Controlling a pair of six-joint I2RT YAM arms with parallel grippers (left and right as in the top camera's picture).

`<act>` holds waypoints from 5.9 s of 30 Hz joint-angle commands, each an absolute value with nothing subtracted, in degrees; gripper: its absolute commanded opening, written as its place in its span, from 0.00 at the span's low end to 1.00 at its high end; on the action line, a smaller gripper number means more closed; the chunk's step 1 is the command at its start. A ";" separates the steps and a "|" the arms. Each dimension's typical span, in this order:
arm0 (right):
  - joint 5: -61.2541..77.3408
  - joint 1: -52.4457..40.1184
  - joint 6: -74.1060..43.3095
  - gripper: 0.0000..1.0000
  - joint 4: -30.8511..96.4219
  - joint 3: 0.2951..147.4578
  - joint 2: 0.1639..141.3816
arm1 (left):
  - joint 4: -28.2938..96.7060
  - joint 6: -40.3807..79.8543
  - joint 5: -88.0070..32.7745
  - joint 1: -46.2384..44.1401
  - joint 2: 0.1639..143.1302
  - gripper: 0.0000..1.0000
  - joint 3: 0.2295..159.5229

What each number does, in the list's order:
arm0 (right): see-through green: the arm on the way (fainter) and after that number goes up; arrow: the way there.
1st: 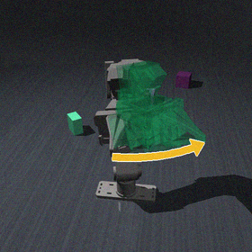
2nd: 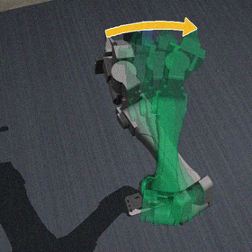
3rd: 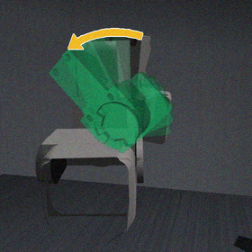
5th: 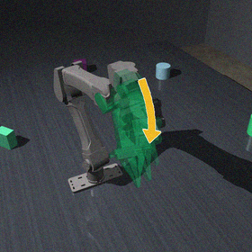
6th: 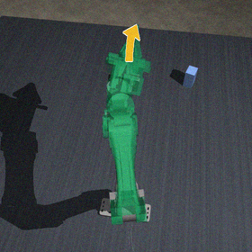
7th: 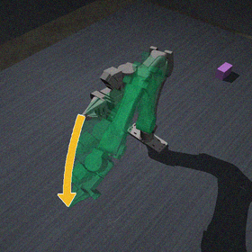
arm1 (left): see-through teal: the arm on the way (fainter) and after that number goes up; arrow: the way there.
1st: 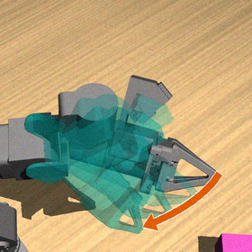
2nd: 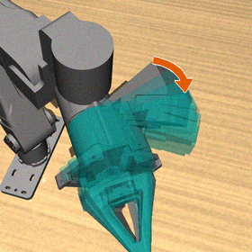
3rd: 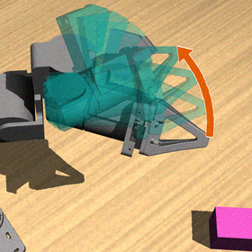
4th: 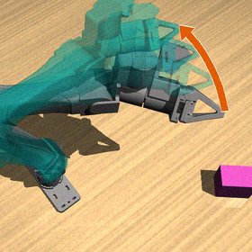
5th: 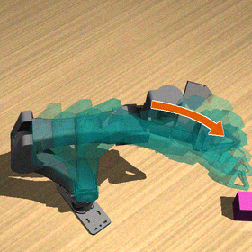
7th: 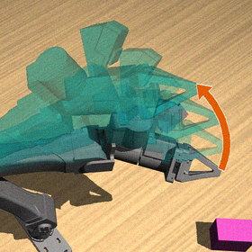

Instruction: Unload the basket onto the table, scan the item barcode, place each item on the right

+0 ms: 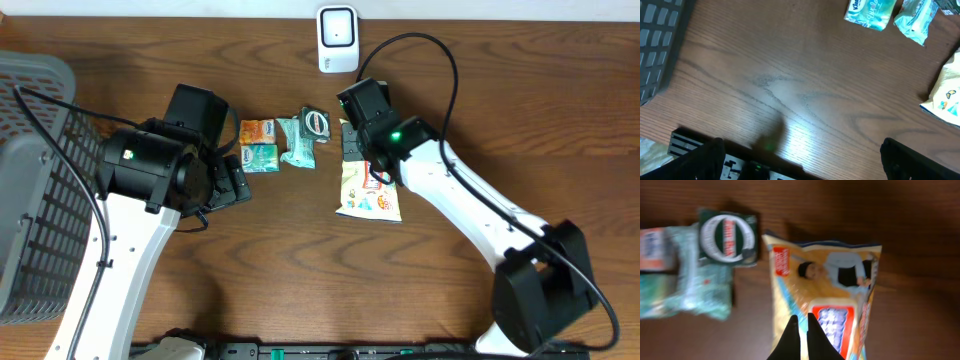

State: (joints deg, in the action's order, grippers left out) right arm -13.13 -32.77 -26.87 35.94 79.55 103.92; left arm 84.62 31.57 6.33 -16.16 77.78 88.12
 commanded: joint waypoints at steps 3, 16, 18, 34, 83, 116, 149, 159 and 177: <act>-17.30 -32.18 -26.55 0.01 34.74 79.79 111.02 | 84.79 32.25 6.48 -15.92 77.47 0.98 88.03; -16.82 -32.23 -26.61 0.04 34.74 80.77 116.22 | 84.79 32.25 6.48 -15.92 77.47 0.98 88.03; -16.80 -32.23 -26.46 0.09 36.18 81.30 112.51 | 84.79 32.25 6.48 -15.92 77.47 0.98 88.03; -4.29 -32.49 -27.29 0.11 51.59 77.89 101.47 | 84.79 32.25 6.48 -15.92 77.47 0.98 88.03; -14.92 -31.27 -25.30 0.45 34.44 76.95 107.96 | 84.79 32.25 6.48 -15.92 77.47 0.97 88.03; 14.55 -15.35 -15.81 0.99 38.72 66.43 104.12 | 84.79 32.25 6.48 -15.92 77.47 0.98 88.03; 33.76 -12.56 -24.84 0.01 13.87 48.16 104.12 | 84.79 32.25 6.48 -15.92 77.47 0.98 88.03; 33.80 -9.85 -23.05 0.01 23.44 56.25 97.10 | 84.79 32.25 6.48 -15.92 77.47 0.98 88.03; -6.85 -22.96 -23.07 0.07 38.44 63.72 88.38 | 84.79 32.25 6.48 -15.92 77.47 0.98 88.03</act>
